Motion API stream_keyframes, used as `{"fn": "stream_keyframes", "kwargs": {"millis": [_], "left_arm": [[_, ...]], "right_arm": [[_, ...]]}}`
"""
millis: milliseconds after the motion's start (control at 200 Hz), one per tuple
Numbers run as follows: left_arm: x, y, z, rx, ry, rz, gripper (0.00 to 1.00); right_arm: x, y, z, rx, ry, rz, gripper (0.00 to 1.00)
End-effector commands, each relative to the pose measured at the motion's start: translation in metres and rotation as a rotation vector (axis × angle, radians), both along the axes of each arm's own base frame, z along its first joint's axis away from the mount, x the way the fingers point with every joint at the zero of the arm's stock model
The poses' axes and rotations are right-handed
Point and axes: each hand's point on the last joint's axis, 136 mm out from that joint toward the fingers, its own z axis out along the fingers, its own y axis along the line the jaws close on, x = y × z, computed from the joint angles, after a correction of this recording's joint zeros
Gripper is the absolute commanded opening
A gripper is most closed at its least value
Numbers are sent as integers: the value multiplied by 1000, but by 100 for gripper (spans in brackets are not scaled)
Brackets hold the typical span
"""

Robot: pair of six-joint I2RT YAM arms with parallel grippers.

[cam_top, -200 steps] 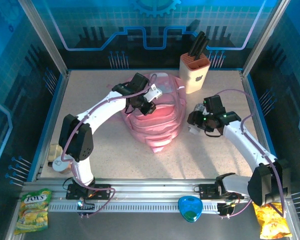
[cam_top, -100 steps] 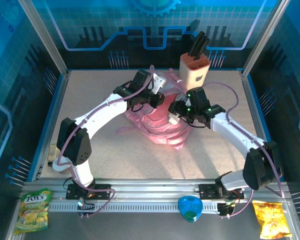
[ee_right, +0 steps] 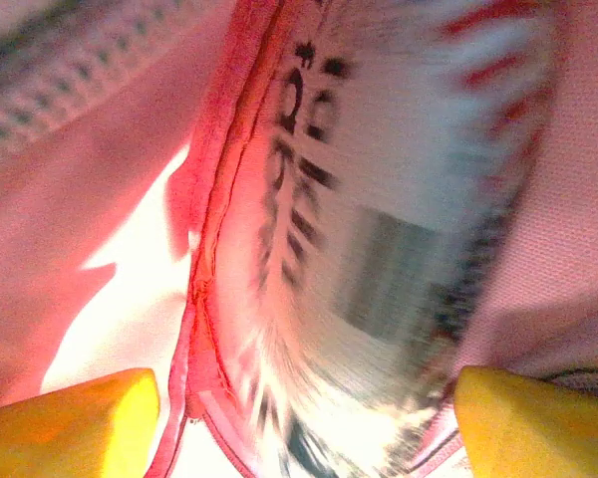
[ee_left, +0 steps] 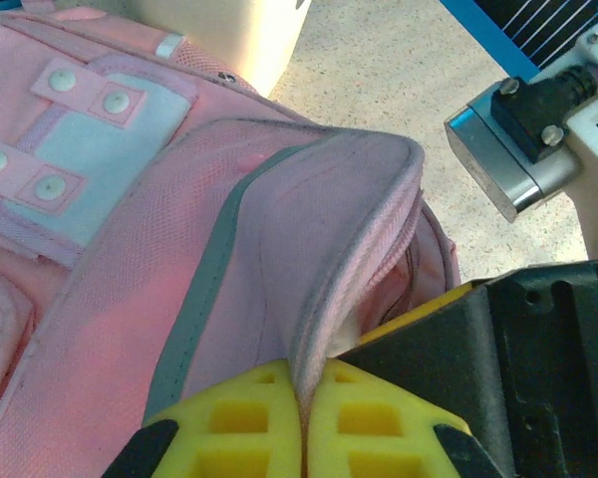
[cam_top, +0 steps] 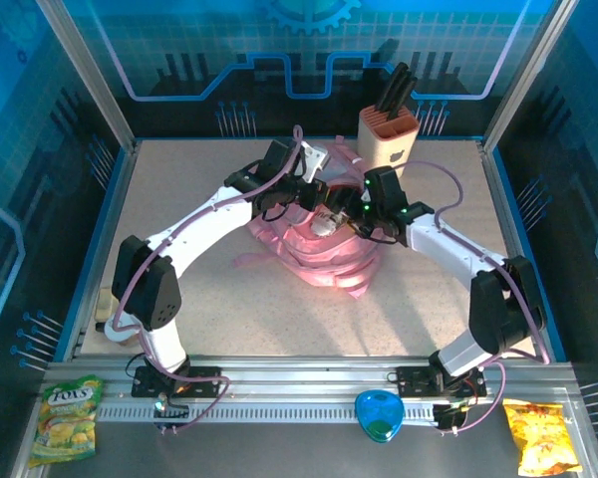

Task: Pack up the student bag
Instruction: Place the book in the student bag, then close the student bag at the top-center of the table.

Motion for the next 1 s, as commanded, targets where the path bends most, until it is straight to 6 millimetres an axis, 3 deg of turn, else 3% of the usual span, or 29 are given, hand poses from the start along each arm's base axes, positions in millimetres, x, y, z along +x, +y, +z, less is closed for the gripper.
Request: {"fn": "stream_keyframes", "kwargs": {"millis": [0,265,505,815,895,996], "left_arm": [[2,-11,77,-147,-163,-11,2],[1,-12,72,-148,-144,-14,2],[-1,-13,70,-155,-127,-15,2],[-4,-10,73,-159,-113,-4,3],[-4,-9,73,-161,-112,-3,6],[-5,-8,72,-169,-115,-4,12]], "right_arm": [[-4,-4,21,19,-84,0,78],[-36,-3,4,-1,-46,43,51],[-16,14,2,14,-54,66,29],[38,36,-14,23,-92,50,19],[40,38,-12,31,-111,61,19],[28,34,-5,43,-138,73,24]]}}
